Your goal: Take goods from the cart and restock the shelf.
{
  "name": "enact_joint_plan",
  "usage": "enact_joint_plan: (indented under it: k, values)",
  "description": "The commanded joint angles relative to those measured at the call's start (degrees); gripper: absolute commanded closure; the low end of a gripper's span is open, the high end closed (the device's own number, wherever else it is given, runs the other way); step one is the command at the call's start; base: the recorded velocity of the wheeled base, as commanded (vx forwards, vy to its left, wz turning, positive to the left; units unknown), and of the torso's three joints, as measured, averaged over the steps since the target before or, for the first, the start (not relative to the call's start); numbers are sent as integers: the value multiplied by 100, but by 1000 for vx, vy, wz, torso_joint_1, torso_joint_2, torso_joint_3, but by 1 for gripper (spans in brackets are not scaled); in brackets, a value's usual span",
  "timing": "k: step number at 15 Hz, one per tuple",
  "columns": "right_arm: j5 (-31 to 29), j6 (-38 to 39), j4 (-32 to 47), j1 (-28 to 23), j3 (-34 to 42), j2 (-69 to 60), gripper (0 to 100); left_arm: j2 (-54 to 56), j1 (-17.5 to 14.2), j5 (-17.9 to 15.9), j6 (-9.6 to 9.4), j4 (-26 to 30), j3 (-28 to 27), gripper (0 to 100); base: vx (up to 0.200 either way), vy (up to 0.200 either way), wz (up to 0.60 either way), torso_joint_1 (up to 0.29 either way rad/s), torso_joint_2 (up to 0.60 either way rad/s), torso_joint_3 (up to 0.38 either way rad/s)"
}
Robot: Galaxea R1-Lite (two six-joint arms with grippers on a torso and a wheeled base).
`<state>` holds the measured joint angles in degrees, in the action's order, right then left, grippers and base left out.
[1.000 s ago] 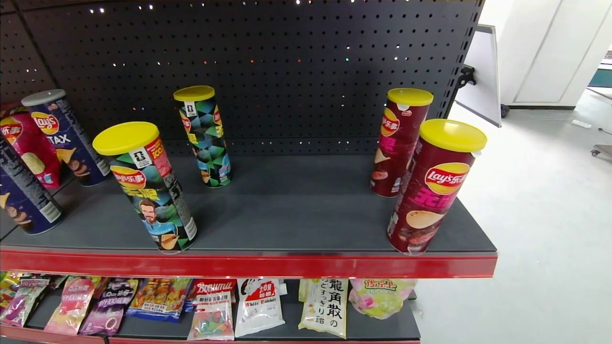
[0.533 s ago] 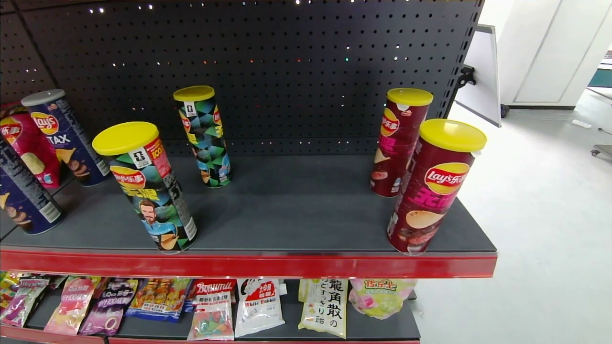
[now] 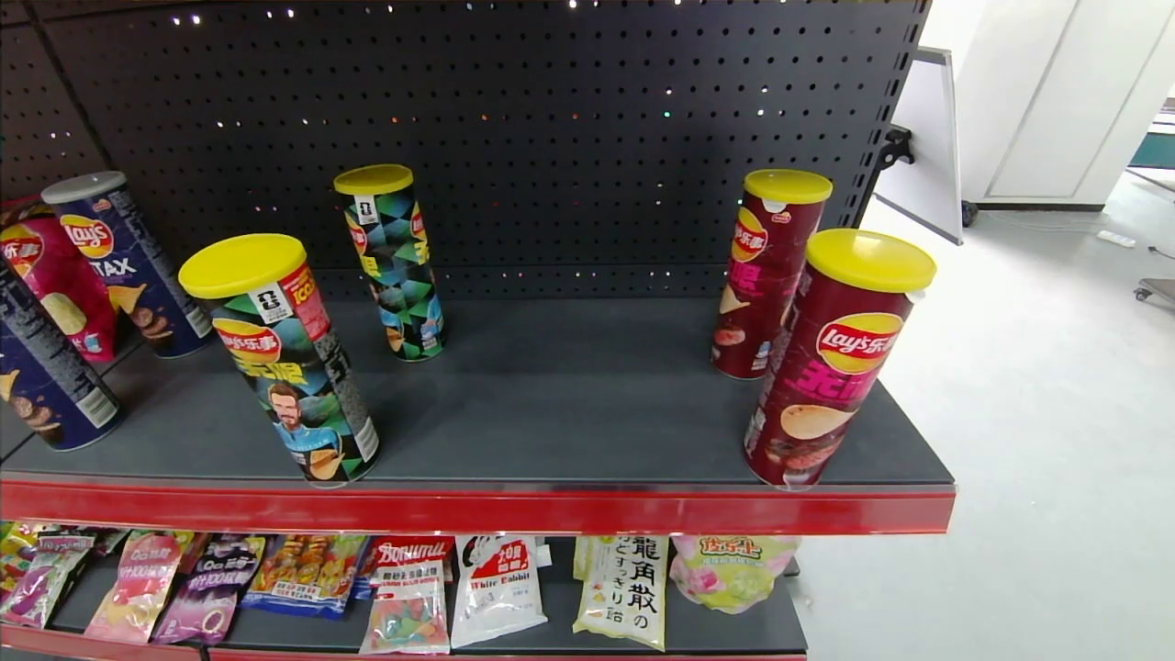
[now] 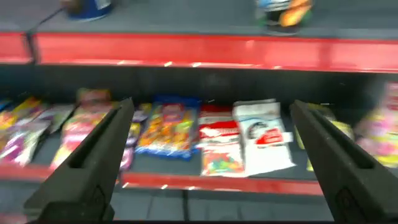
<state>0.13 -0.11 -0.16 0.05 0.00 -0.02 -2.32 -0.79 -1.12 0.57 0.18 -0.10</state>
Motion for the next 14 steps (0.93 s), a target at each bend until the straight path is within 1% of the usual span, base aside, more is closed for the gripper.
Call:
enact_joint_plan:
  k: [1,3,6,11,14]
  values:
    - [4,2,-2,4,0,2,0,205,88,-28,22,-1,1,0,0,0,0,0,0,0]
    - [22,-15,-2,4,0,2,0,214,88,86,22,-9,1,0,0,0,0,0,0,0]
    - [22,-24,-2,4,0,2,0,214,88,86,-22,-9,1,0,0,0,0,0,0,0]
    - [74,-15,-2,4,0,11,0,214,88,77,-22,-9,1,0,0,0,0,0,0,0]
    - [48,-24,-2,-102,-9,503,0,214,88,77,-22,-9,1,0,0,0,0,0,0,0]
